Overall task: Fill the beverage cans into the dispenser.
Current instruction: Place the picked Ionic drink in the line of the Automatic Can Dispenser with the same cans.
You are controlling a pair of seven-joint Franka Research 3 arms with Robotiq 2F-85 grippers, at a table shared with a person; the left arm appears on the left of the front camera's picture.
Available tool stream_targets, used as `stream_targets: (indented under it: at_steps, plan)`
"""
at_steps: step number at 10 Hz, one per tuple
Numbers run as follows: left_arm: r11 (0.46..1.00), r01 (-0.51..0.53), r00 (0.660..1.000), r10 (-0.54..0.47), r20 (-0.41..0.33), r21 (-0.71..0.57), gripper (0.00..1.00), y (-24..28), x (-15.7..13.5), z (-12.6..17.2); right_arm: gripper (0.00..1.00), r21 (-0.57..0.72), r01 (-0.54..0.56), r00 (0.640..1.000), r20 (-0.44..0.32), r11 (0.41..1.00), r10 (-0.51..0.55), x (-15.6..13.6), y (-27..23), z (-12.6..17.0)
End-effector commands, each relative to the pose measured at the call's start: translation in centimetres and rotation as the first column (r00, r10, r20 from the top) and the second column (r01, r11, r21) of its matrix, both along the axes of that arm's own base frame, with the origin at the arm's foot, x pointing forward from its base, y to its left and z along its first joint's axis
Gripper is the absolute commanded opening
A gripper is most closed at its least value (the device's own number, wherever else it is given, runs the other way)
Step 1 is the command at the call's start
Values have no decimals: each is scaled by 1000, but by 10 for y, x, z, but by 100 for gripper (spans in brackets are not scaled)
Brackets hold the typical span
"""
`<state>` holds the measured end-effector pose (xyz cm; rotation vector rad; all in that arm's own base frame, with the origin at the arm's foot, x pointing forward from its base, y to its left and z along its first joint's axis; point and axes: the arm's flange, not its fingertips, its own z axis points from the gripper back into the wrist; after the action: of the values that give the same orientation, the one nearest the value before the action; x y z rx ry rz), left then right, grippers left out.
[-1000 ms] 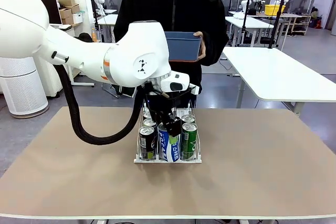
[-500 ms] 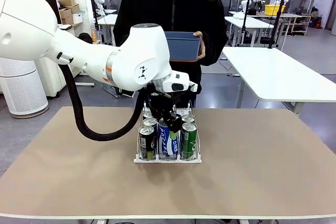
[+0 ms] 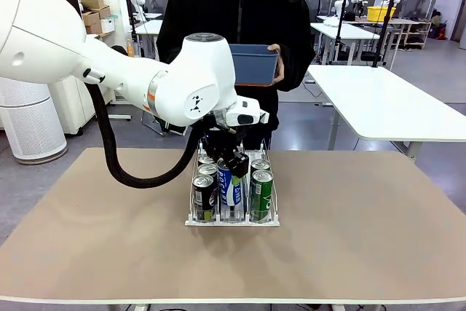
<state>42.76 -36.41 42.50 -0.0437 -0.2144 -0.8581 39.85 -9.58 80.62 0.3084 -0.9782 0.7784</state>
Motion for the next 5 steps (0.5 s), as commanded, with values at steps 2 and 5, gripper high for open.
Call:
stream_targets:
  at_steps: [2,5]
  plan:
    - [1000,-27,999,27,20,-11,57,6,26,-13,100,4,-6,1000,-1,1000,6,-1,1,-2]
    - [1000,4,999,-5,-31,-26,57,0,24,-31,100,4,-6,1000,-1,1000,6,-1,1,-2]
